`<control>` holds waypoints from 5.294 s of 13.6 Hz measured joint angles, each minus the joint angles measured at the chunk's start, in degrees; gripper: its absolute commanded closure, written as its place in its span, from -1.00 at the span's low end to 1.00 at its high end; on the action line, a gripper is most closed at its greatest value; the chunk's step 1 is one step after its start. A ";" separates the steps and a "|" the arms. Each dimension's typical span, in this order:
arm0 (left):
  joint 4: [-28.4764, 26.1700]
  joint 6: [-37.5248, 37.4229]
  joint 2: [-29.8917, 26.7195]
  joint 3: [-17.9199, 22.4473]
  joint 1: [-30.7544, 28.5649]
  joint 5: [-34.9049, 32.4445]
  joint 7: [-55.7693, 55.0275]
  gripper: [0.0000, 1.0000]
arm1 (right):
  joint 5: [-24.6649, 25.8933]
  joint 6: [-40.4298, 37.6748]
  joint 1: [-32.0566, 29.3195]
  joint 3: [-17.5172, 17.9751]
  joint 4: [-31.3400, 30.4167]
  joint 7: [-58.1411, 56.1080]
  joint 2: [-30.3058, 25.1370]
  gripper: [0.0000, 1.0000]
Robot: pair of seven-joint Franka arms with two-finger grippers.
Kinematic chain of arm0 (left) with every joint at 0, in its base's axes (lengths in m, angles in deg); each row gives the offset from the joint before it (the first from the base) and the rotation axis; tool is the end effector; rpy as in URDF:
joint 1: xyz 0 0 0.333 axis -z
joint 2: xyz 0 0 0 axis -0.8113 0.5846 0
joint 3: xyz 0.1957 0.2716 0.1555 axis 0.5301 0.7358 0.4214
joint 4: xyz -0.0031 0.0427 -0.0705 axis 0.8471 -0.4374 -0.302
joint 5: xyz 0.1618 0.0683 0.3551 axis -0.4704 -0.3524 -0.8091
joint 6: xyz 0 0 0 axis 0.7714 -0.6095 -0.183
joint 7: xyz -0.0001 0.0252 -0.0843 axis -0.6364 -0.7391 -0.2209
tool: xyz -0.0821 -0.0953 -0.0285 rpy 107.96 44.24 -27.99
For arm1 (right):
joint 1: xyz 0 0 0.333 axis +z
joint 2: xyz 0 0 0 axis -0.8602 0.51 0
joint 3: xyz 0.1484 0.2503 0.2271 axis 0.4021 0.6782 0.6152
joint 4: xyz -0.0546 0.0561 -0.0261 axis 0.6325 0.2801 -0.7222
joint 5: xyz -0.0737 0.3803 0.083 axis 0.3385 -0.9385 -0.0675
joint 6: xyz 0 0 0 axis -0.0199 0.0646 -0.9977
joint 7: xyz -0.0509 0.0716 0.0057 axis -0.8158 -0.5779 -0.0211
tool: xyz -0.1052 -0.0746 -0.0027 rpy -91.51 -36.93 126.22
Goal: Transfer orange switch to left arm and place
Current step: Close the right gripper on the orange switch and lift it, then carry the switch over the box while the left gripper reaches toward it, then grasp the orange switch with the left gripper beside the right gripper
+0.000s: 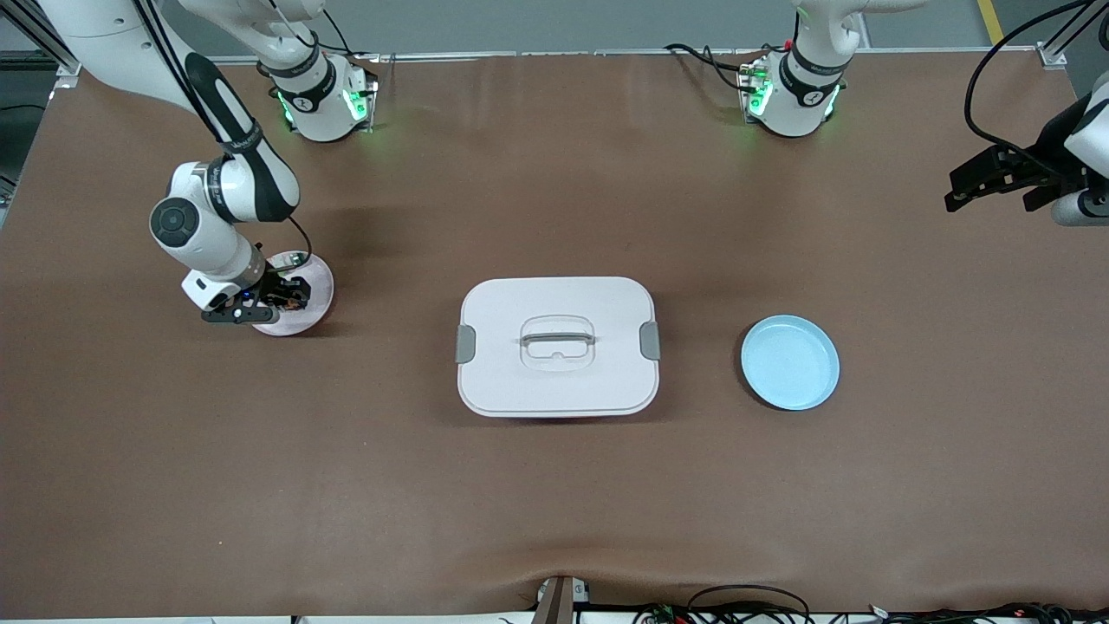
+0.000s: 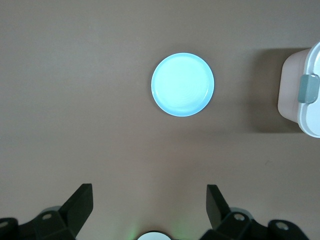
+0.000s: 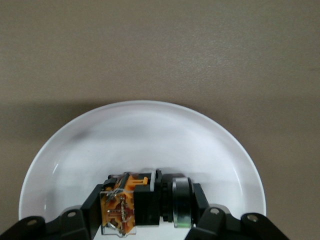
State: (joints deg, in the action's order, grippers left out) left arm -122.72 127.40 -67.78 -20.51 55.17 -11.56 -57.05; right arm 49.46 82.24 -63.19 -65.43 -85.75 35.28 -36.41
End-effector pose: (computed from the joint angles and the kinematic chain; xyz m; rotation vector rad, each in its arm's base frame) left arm 0.5299 -0.0216 0.6667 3.1220 -0.0046 -0.0877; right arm 0.4805 -0.0211 0.2040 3.1059 0.0156 -0.0501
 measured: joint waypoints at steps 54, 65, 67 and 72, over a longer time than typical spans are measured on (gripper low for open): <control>-8.86 48.60 11.74 -27.90 4.25 48.01 -26.15 -1.00 | -42.58 -60.52 34.90 1.80 88.38 104.18 20.27 1.00; -8.54 48.87 14.70 -27.94 5.40 48.01 -25.44 -0.87 | -42.59 -56.25 35.01 1.87 89.49 106.59 20.39 1.00; -8.54 48.87 14.70 -27.94 5.41 48.01 -25.44 -0.33 | -42.59 -56.21 35.01 1.88 89.62 106.60 20.44 1.00; -8.21 49.20 14.70 -27.97 5.68 48.01 -25.47 0.28 | -42.61 -56.16 35.04 1.91 89.99 106.69 20.72 1.00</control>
State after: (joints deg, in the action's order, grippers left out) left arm -130.93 176.60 -53.08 -48.48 60.85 36.45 -82.52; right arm 6.85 26.08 -28.15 -63.52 4.23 141.97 -15.69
